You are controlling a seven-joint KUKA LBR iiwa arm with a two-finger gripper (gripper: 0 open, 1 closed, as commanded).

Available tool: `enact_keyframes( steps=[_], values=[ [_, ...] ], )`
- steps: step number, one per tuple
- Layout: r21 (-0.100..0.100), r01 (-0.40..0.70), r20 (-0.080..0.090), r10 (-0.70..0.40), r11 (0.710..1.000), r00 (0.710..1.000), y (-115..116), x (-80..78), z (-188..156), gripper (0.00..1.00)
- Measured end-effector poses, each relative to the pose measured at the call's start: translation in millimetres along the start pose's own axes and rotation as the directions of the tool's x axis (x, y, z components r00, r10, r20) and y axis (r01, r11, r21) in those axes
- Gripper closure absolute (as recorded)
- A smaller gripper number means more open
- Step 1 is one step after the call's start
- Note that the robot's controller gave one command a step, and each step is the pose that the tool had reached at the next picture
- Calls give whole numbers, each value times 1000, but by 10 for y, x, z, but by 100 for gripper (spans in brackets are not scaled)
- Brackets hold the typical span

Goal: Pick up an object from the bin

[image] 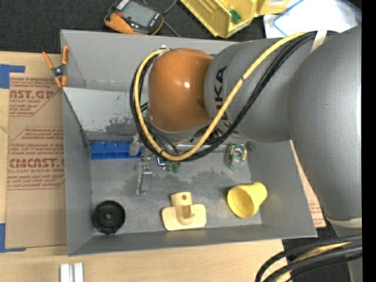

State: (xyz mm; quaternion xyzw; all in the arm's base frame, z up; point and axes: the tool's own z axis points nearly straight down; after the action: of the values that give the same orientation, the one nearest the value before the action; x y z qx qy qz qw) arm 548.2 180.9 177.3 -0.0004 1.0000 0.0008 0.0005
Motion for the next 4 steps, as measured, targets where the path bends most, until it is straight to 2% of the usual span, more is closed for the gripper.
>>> enact_keyframes(
  steps=[1,2,3,4],
  values=[
    [-1,252,-7,-252,968,968,545,567,1082,0],
    [1,426,9,-426,905,904,562,581,378,0],
    [-2,324,-7,-324,946,946,640,653,786,0],
    [-1,370,25,-370,929,929,614,627,1047,0]
  ],
)
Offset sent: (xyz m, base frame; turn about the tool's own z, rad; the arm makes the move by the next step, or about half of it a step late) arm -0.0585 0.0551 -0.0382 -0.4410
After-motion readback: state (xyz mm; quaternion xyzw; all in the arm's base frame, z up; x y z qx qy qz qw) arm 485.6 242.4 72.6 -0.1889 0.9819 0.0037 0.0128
